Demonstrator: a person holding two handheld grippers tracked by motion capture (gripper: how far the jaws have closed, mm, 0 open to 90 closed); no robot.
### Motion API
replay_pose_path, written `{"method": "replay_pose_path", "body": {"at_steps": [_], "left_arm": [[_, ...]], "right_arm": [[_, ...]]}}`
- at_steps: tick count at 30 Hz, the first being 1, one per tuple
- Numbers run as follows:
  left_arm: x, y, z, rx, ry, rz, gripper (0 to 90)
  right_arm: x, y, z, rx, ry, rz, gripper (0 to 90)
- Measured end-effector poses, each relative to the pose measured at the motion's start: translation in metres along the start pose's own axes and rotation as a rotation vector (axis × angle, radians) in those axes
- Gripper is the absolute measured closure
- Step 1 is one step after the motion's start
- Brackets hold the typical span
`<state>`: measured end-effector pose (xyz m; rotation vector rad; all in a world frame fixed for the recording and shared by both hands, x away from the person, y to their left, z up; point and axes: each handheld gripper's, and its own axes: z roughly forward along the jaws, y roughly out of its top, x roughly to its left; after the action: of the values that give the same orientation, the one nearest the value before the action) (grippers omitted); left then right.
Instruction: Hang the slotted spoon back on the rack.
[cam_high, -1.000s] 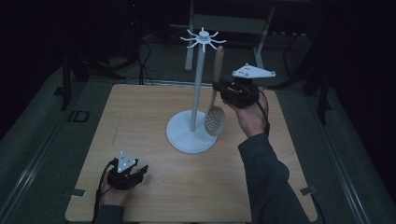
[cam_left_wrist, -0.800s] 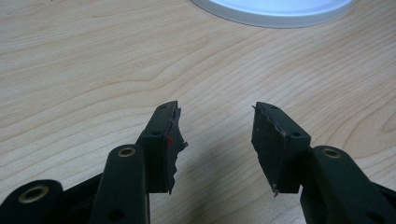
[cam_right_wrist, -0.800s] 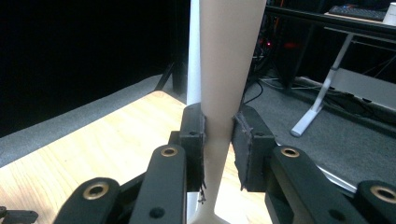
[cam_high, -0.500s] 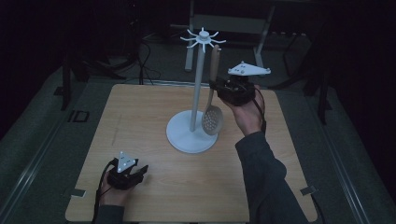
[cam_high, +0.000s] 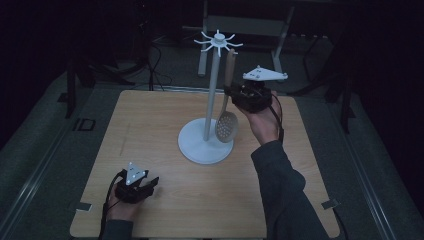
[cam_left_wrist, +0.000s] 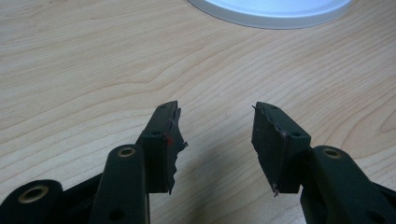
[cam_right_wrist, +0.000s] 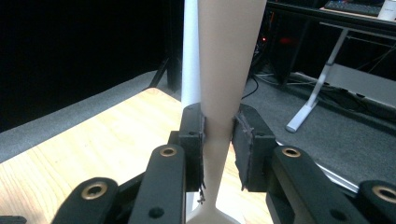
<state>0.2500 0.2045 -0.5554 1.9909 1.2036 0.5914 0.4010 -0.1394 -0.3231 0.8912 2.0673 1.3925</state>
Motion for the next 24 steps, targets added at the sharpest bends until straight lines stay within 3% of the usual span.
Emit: {"method": "replay_pose_path", "body": {"at_steps": [4,15,16,24], "left_arm": [[-0.0002,0.0000,0.0001,0.000,0.001,0.003,51.5],[-0.0007,0.0006,0.0008,0.002,0.003,0.007,51.5],[-0.0007,0.0007,0.0011,0.004,0.002,0.009,51.5],[-0.0008,0.0008,0.0010,0.002,0.002,0.007,51.4]], "right_arm": [[0.0007,-0.0016,-0.0004,-0.007,-0.005,-0.001,72.5],[-0.0003,-0.0079,-0.0024,0.003,-0.019,-0.013,58.6],[0.0001,-0.0084,-0.0037,0.001,-0.017,-0.016,53.0],[0.0010,-0.0088,-0.0068,0.006,-0.021,-0.024,37.5]]}}
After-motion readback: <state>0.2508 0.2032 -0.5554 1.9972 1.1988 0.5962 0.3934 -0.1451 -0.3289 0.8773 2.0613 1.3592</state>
